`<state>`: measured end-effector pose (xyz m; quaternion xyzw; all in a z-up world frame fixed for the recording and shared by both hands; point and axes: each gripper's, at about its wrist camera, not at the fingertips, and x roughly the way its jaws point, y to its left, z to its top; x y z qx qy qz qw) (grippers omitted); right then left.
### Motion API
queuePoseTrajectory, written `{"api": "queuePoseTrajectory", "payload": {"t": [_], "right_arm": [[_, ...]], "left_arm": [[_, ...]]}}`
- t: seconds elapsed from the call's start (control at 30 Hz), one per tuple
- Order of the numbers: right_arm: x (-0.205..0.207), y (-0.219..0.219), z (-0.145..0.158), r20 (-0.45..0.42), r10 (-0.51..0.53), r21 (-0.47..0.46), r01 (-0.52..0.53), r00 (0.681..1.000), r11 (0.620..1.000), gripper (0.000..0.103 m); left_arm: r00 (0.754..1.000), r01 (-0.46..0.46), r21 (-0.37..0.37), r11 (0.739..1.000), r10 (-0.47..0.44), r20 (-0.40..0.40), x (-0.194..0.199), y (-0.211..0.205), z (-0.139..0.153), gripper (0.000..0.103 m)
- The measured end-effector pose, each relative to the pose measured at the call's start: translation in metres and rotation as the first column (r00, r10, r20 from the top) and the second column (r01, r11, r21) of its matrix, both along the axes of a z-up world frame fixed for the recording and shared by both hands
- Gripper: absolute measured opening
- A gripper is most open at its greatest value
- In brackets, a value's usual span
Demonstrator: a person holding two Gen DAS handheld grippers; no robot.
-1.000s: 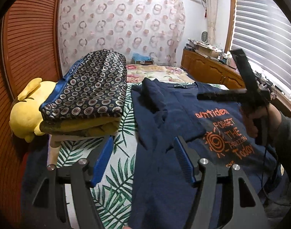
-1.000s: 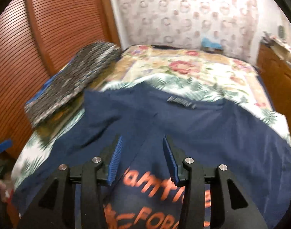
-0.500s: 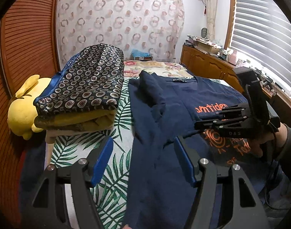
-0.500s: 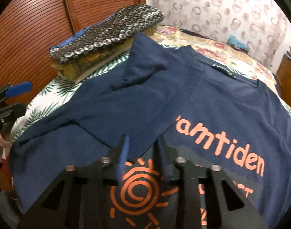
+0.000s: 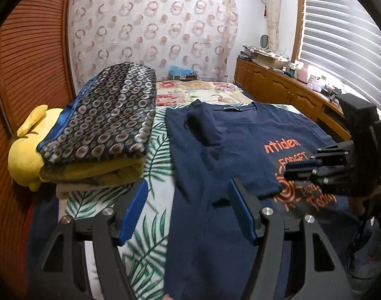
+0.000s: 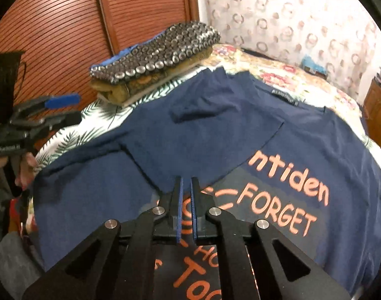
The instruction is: Fold small clothes
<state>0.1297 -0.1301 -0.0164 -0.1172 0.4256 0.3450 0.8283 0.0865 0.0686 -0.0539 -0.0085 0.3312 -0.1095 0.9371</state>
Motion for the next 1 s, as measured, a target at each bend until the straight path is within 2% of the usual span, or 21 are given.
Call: {"api": "queuePoseTrajectory", "payload": {"t": [0.17,0.27,0.47,0.63,0.77,0.9,1.0], "right_arm": [[0.007,-0.018,-0.003,0.024,-0.062,-0.01,0.062,0.998,0.998,0.031],[0.01,-0.046,-0.001,0.048,-0.116,-0.012,0.117,0.992,0.993,0.037],[0.021,-0.108,-0.007,0.114,-0.237,-0.103,0.248,0.965,0.963,0.038],[0.028,-0.152,-0.015,0.108,-0.314,-0.127,0.327,0.943,0.937,0.038],[0.031,-0.166,-0.018,0.076,-0.334,-0.104,0.341,0.939,0.934,0.038],[0.033,-0.169,-0.019,0.062,-0.335,-0.091,0.34,0.94,0.936,0.041],[0.032,-0.169,-0.019,0.061,-0.335,-0.089,0.339,0.94,0.936,0.041]], "left_arm": [[0.999,0.028,0.045,0.999,-0.027,-0.025,0.032,-0.018,0.001,0.066],[0.998,0.044,0.047,0.998,-0.042,-0.043,0.053,-0.027,0.002,0.066],[0.995,0.055,0.059,0.997,-0.05,-0.084,0.092,-0.044,-0.002,0.066],[0.991,0.069,0.07,0.995,-0.06,-0.124,0.123,-0.053,-0.009,0.066],[0.985,0.069,0.067,0.995,-0.058,-0.161,0.144,-0.057,-0.015,0.065],[0.985,0.072,0.052,0.996,-0.063,-0.163,0.157,-0.06,-0.013,0.053],[0.984,0.065,0.059,0.996,-0.054,-0.168,0.171,-0.064,-0.012,0.053]]}}
